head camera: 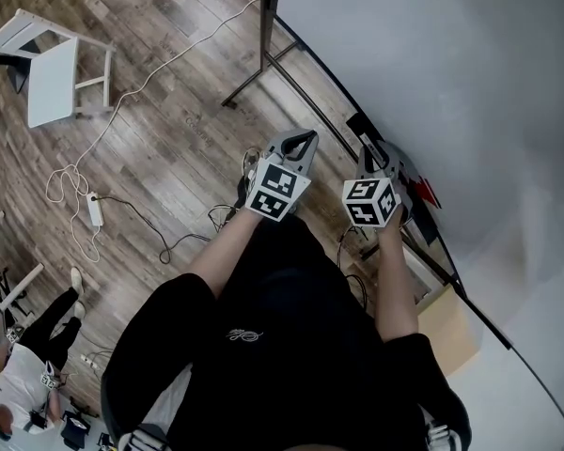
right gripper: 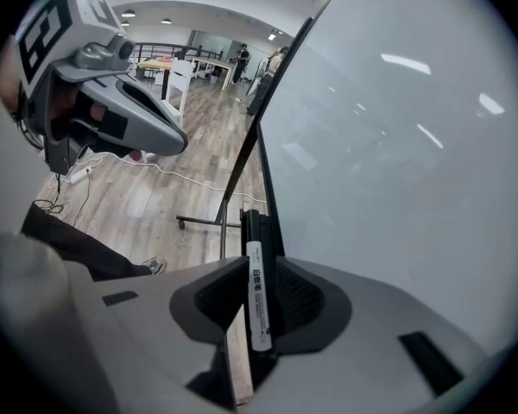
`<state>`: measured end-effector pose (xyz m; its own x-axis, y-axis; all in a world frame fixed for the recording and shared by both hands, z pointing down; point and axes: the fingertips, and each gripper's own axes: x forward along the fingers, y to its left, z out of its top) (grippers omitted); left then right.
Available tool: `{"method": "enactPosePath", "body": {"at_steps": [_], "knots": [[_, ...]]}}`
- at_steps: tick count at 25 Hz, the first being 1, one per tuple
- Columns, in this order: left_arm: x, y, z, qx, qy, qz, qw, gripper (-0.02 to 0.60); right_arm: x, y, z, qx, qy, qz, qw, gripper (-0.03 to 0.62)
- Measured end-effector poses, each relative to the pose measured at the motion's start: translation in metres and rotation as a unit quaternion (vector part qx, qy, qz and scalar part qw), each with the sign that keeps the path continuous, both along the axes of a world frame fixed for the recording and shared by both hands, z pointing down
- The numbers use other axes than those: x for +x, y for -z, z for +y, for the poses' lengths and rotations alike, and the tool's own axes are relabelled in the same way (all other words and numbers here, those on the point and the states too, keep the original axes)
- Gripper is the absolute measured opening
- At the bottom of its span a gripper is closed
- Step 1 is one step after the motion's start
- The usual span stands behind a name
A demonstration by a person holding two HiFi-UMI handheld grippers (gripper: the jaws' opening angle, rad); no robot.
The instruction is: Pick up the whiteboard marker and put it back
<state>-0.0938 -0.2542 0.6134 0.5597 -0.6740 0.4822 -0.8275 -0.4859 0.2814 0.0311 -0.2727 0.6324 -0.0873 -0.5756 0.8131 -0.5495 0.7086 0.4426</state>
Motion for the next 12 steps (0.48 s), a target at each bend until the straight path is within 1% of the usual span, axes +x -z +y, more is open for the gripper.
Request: {"method": "enactPosePath", "body": {"at_steps": [6,12], "knots": [[0.007,0.013,0.011,0.006,0.005,0.001,1.0000,0.006,0.000,0.017,0.010,0.025,-0.011,-0.054,0.998,0.081],[0.018,0.033,0.030,0.020,0.007,0.001,0.9998,0.006,-0.010,0.042,0.032,0.047,-0.010,-0.123,0.991,0.081]]}}
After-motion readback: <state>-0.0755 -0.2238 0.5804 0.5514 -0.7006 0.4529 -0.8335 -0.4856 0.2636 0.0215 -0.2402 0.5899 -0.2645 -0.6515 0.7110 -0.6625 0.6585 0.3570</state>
